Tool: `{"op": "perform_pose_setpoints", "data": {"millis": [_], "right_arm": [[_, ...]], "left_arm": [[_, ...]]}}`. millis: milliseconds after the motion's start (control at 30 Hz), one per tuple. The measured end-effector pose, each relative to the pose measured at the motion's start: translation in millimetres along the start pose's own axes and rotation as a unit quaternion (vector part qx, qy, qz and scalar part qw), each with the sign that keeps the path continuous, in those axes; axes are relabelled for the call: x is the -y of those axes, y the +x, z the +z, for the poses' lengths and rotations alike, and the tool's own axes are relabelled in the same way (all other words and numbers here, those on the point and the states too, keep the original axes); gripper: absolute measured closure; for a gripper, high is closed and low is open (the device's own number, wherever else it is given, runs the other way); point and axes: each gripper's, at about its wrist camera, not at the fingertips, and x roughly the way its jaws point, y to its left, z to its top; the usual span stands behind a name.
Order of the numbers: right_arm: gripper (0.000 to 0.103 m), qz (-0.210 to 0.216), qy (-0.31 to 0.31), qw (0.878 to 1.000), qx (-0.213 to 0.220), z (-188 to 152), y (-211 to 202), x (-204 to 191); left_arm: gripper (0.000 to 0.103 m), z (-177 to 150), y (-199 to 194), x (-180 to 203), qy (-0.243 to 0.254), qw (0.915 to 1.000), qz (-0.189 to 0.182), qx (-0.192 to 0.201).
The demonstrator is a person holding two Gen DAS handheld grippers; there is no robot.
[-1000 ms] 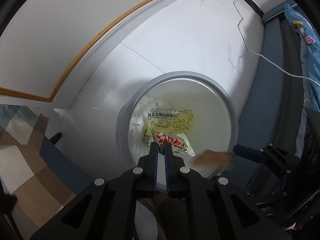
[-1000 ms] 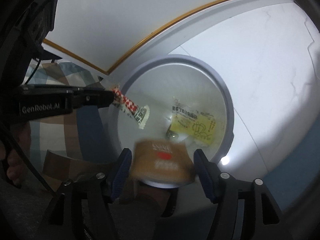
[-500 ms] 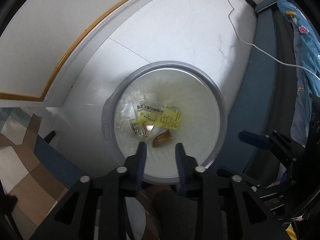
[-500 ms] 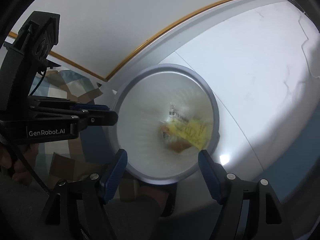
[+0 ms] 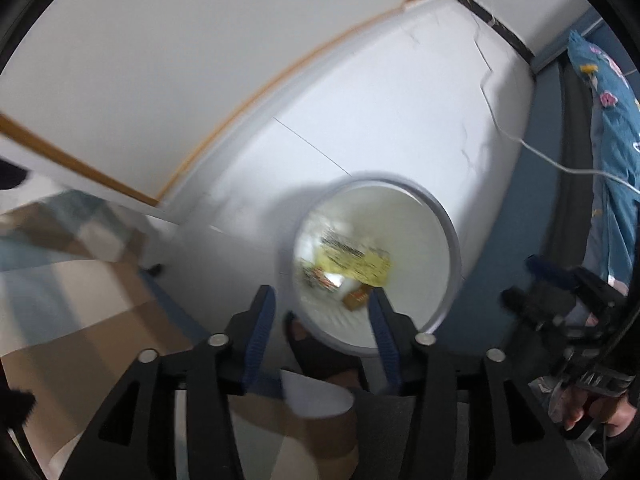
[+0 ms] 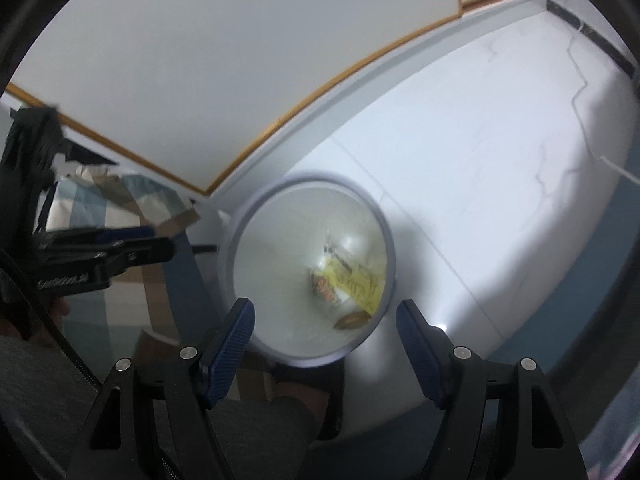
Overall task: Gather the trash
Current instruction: 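Move both open grippers back from the bin over the table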
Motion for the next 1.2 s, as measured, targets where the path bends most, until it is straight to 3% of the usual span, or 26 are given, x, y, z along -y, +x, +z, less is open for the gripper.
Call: {"op": "perform_pose_setpoints", "data": {"millis": [133,300,433,500,567,700,767,867,933,1067,1200], "right_arm": [[0.030,-0.019,0.002,0.998,0.061,13.6,-37.1,-7.3],[0.030,-0.021,-0.017,0.989,0.148,22.4,-95.0,-33.7],[0.030,-0.021,-0.039,0.977,0.208,21.7,-135.5,-65.0],[0.030,-0.013,-0.046,0.972,0.229,20.7,-151.6,-79.4],[0.030,-0.011,-0.055,0.967,0.247,19.0,-165.9,-93.0],[0.030,-0.004,-0.086,0.956,0.282,12.8,-192.5,-128.6],[0.028,0.005,-0.098,0.949,0.298,8.4,-203.5,-145.3],[0.027,0.020,-0.119,0.939,0.322,0.3,-216.5,-170.9],[0.025,0.025,-0.143,0.931,0.335,-4.3,-223.3,-194.1],[0.018,0.057,-0.181,0.921,0.340,-10.8,-225.6,-236.4],[0.009,0.070,-0.214,0.912,0.343,-17.7,-226.6,-278.4]], "left_arm": [[0.051,-4.0,-46.3,-7.9,-0.002,0.9979,0.024,0.059],[0.050,-18.7,-106.4,-23.9,-0.044,0.9904,0.033,0.127],[0.048,-36.4,-147.7,-40.8,-0.087,0.9794,0.040,0.177],[0.037,-48.2,-167.7,-52.0,-0.109,0.9713,0.050,0.205],[0.034,-59.6,-184.6,-58.8,-0.116,0.9633,0.074,0.230],[0.033,-83.5,-213.7,-78.7,-0.142,0.9484,0.094,0.267],[0.032,-100.2,-229.1,-91.8,-0.160,0.9386,0.104,0.288],[0.022,-122.7,-250.2,-106.0,-0.176,0.9205,0.134,0.322],[0.018,-140.2,-262.8,-119.1,-0.195,0.9054,0.153,0.345],[0.016,-169.5,-280.8,-146.2,-0.233,0.8820,0.165,0.375],[0.005,-200.2,-288.1,-160.3,-0.256,0.8586,0.201,0.396]]}}
